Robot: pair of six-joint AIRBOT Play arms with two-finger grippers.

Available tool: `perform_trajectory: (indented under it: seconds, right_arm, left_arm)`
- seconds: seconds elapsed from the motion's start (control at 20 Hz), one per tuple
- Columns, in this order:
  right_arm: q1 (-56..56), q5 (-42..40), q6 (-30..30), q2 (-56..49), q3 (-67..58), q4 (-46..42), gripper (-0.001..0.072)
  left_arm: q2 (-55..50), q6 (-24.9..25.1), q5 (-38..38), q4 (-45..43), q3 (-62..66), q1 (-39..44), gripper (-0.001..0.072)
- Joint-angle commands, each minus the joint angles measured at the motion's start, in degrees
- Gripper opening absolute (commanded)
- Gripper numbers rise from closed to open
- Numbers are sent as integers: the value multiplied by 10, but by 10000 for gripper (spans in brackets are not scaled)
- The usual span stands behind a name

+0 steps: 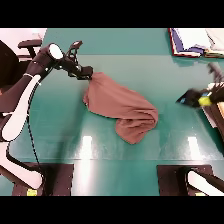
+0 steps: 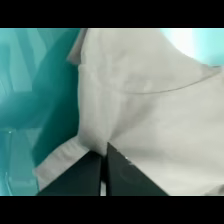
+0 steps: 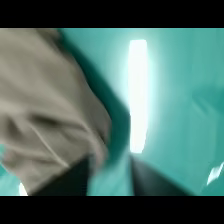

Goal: Fold the shirts.

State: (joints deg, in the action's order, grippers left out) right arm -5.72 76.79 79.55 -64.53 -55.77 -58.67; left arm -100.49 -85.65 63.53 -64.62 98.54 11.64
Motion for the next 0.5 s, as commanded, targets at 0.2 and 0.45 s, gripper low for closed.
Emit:
perform_trajectory:
  seconds: [0.2,0.45]
  right_arm:
    - [113,-104,-4,0,210,67,475]
    - [176,-224,-4,0,217,97,505]
  left_arm:
    - [0,13,19,-2,32,-2,23]
    - [0,13,21,4,32,-2,23]
